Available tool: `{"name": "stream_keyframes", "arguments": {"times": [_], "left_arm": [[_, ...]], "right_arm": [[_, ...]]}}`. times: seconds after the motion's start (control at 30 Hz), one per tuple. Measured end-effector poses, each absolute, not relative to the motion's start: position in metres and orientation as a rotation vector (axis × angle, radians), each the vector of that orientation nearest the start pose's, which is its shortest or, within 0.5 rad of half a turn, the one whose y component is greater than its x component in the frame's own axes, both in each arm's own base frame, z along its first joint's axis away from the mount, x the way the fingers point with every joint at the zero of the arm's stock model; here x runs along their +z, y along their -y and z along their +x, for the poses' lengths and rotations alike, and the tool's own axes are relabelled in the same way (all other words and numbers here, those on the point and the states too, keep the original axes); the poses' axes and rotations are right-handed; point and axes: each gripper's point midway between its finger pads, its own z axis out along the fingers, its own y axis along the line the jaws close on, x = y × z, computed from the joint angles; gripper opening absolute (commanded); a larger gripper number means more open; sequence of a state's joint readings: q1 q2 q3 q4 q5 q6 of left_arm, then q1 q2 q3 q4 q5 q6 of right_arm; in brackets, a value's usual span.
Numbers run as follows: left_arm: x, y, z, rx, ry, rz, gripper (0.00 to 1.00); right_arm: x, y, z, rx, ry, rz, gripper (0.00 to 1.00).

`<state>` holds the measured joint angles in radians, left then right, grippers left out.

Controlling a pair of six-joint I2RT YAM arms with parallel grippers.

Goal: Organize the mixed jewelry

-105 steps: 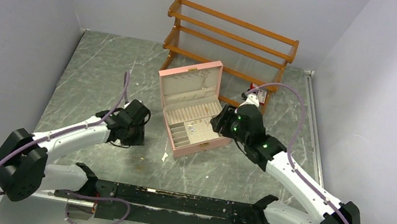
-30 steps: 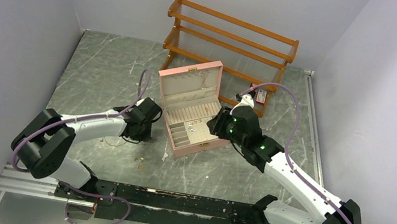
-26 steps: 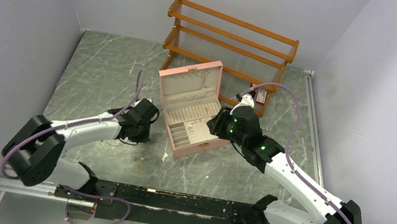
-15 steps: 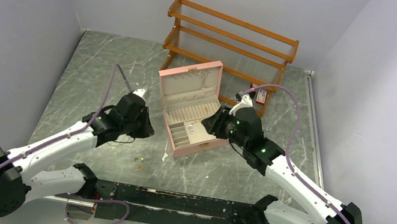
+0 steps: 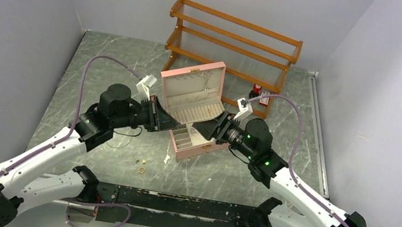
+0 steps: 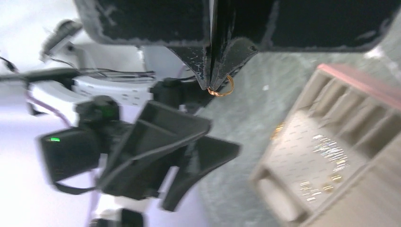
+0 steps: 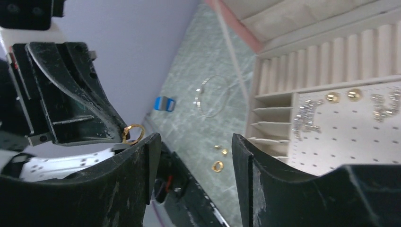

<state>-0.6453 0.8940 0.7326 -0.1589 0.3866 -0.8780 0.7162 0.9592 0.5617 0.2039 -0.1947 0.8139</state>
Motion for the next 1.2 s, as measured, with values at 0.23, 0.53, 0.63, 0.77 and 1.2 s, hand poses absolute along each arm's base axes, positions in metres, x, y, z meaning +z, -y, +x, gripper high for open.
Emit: {"name": "stream_keyframes", "arguments": {"times": [0.23, 0.53, 0.63, 0.77, 1.2], "left_arm": [[0.313, 0.287, 0.173, -1.695, -1.885, 0.150, 0.05], [0.365, 0.292, 0.156, -1.942, -1.659, 0.229, 0.05], [0.371, 0.292, 0.155, -1.956, -1.631, 0.233, 0.05], [0.369, 0.292, 0.160, -1.923, -1.646, 0.211, 0.05], [0.361, 0.287, 0.209, -1.683, -1.847, -0.129, 0.05]], "right_arm": [[0.254, -0.289, 0.207, 1.472, -1.810, -0.046, 0.58], [0.313, -0.295, 0.190, 1.708, -1.587, -0.051, 0.55], [0.325, -0.291, 0.185, 1.713, -1.539, -0.061, 0.53], [0.329, -0.284, 0.185, 1.616, -1.513, -0.083, 0.51], [0.296, -0.293, 0.199, 1.013, -1.485, -0.439, 0.50]]}}
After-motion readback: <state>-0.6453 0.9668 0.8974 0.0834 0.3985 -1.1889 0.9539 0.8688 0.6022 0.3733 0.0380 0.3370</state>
